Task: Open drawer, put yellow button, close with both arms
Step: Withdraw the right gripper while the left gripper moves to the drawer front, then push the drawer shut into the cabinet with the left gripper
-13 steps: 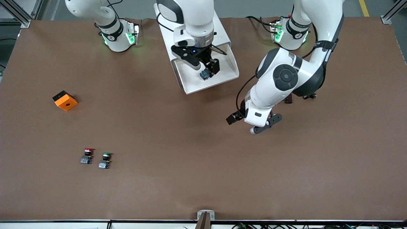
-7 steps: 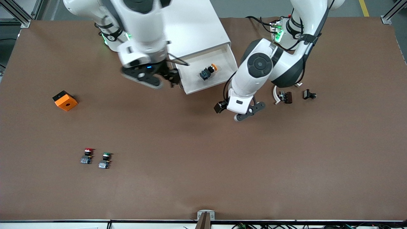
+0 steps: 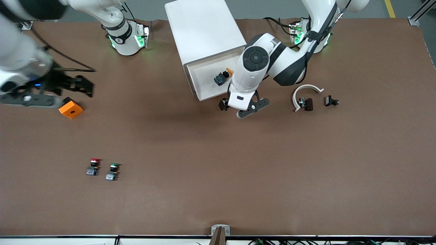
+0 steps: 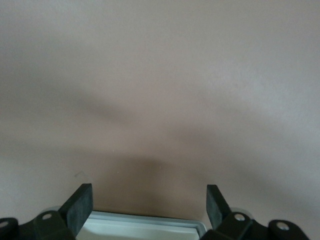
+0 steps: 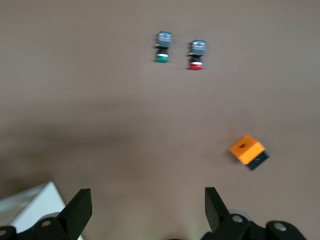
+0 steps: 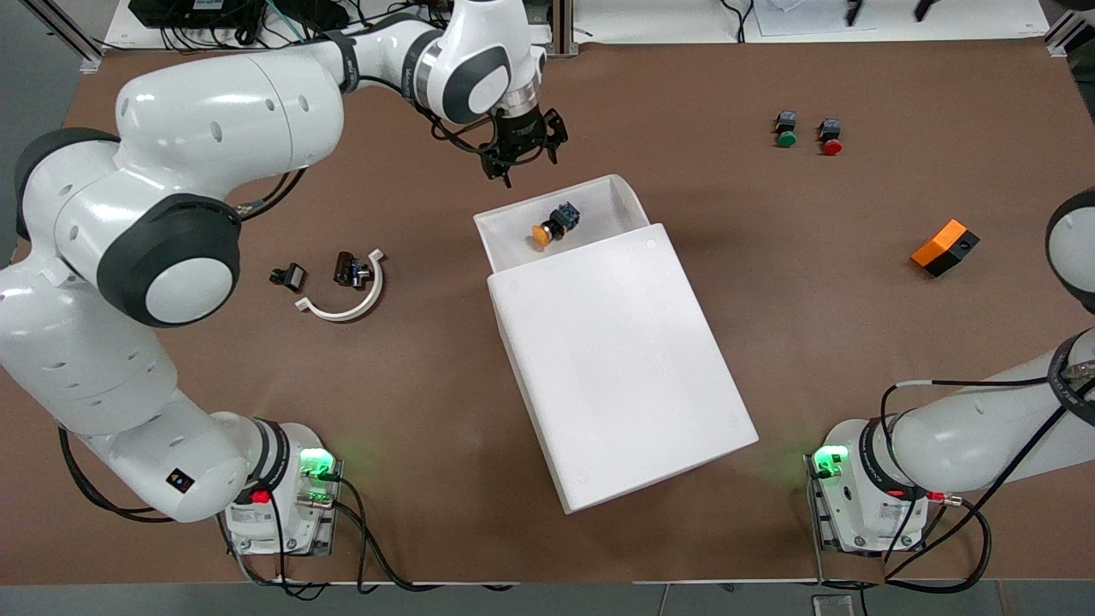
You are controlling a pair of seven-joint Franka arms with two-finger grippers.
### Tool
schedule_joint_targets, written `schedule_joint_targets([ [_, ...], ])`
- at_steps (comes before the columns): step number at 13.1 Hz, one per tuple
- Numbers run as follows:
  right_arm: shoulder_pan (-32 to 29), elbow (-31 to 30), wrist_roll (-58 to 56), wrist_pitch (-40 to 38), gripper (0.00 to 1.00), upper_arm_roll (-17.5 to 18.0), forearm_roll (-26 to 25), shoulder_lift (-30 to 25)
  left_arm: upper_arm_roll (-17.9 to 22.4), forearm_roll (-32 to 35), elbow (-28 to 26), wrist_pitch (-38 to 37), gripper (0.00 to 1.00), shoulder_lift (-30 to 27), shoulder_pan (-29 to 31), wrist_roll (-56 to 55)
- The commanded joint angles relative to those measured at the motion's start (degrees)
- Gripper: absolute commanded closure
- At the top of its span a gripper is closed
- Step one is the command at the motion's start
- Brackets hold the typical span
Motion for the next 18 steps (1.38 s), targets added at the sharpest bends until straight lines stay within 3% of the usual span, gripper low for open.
schedule_joint_targets([
  [1,-8.55,-0.6,-8.55,-0.64,0.0,1.51,0.86,-1.09,0.03,1.36,-1.81,0.21,0.0,-1.72,-2.32,-1.9],
  [9,-15.17,-0.6,-9.19,0.68,0.0,1.6,1.73,1.89,-0.58,1.27,-1.37,-3.56,0.0,-1.54,-8.3,-3.75],
  [14,-15.53,-1.04,-9.81,1.39,0.0,1.69,3.23,3.39,-5.85,1.18,-1.72,-5.6,0.0,-0.23,-9.01,-5.51],
  [18,-15.53,-0.95,-9.63,0.6,0.0,1.78,2.97,3.13,-6.83,-1.62,-1.55,-5.6,0.0,0.39,-8.92,-5.42],
])
